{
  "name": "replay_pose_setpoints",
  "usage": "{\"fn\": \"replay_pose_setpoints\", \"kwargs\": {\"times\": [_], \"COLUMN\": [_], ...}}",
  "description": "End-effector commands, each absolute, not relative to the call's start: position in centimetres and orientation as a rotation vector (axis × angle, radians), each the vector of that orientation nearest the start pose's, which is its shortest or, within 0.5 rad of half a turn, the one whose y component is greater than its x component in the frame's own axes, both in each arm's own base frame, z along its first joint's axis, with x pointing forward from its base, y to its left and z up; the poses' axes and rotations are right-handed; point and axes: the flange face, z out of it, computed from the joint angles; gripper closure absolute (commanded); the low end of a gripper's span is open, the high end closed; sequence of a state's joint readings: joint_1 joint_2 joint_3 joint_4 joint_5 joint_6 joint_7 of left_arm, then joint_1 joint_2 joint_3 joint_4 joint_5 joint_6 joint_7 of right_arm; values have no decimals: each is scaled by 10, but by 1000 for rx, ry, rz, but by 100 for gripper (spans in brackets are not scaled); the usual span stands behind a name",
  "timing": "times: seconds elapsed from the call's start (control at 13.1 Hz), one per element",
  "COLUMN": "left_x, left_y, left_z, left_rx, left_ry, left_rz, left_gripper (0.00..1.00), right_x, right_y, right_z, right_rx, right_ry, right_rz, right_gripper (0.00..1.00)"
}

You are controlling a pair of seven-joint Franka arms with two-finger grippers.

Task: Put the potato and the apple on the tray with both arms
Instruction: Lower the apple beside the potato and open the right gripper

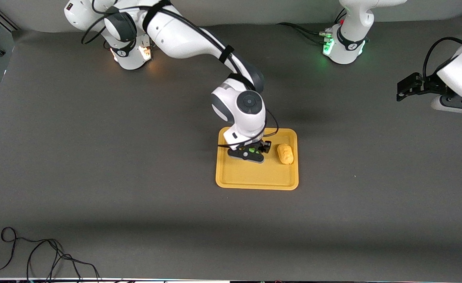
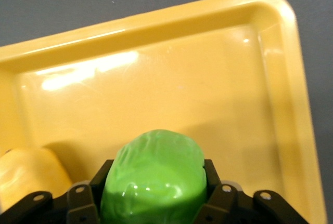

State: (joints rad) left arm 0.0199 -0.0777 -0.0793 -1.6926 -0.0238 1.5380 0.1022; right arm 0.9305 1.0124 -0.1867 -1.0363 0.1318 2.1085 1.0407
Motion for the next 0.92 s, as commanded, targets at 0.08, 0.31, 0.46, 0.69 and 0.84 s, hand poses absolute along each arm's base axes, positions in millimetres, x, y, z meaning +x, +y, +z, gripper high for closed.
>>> {"fn": "replay_pose_setpoints", "kwargs": {"times": [0.08,0.31,0.46,0.69,0.84], "left_x": [519,519,518,518,518], "left_y": [-25,-23,-22,-14,-10], "left_z": [609,606,605,606,606], "left_rx": [-3156,-3151,-3152,-3146,-3148], "left_ry": [249,245,245,325,313], "left_rz": [101,82,84,87,80], "left_gripper": [0,0,0,0,0], "right_x": [539,535,535,538,540], "right_y": [582,586,586,581,568], "right_z": [209,190,189,255,330], "right_rx": [-3066,-3056,-3058,-3083,-3091], "right_ry": [421,403,394,422,455], "right_rz": [-194,-216,-221,-177,-136], "right_gripper": [57,53,0,0,0]}}
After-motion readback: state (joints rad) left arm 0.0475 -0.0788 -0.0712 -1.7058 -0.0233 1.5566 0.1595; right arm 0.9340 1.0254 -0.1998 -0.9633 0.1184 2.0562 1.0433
